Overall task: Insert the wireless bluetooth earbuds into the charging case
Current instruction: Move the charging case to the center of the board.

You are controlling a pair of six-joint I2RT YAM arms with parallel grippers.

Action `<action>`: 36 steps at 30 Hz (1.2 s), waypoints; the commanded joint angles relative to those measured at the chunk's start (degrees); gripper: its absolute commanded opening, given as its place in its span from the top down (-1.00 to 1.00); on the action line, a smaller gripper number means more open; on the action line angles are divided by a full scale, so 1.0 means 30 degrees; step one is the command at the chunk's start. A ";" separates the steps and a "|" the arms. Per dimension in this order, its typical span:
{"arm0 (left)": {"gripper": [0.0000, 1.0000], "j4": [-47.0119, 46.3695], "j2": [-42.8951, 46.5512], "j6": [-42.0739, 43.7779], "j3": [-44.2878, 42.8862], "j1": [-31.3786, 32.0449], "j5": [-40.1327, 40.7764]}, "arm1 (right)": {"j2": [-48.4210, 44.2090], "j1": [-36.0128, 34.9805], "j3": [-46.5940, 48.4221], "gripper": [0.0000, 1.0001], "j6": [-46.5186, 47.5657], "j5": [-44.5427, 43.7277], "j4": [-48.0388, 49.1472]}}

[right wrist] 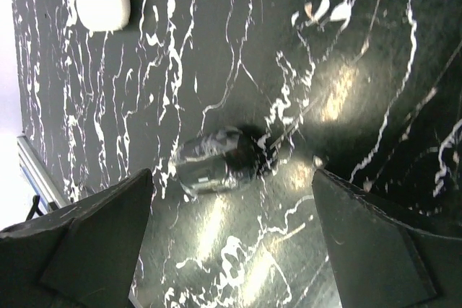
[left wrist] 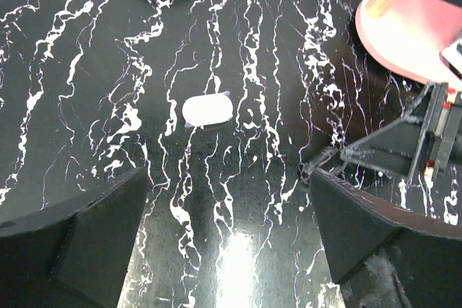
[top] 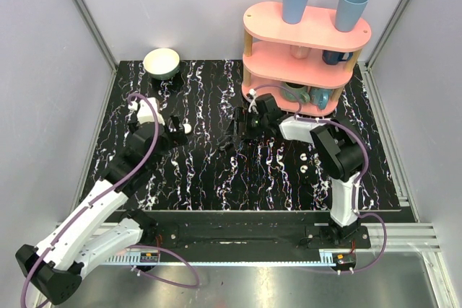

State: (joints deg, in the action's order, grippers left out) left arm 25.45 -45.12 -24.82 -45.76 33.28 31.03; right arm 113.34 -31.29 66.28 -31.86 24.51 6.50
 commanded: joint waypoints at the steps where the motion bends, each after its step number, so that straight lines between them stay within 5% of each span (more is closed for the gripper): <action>1: -0.98 0.0567 -0.0193 0.0684 -0.1474 -0.0077 -0.0878 | 0.1153 -0.0264 0.1371 -0.99 -0.0075 -0.0671 0.0851; 19: -0.98 -0.0602 -0.1862 -0.0780 -0.0656 -0.0106 -0.3017 | 0.1186 -0.0967 -0.0325 -0.99 -0.0923 0.0648 0.2693; 24: -0.98 -0.0954 -0.2039 -0.0926 -0.0451 -0.0106 -0.2784 | 0.1039 -0.0996 -0.1058 -0.84 -0.1275 0.1700 0.3485; 36: -0.98 -0.1101 -0.2009 -0.0722 0.0106 -0.0135 -0.2258 | -0.0367 -0.1231 -0.3079 -0.82 -0.0603 0.2463 0.4365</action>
State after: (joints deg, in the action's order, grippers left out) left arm 24.67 -51.59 -27.22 -45.74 33.21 23.59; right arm 114.02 -33.78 59.46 -35.64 30.20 21.45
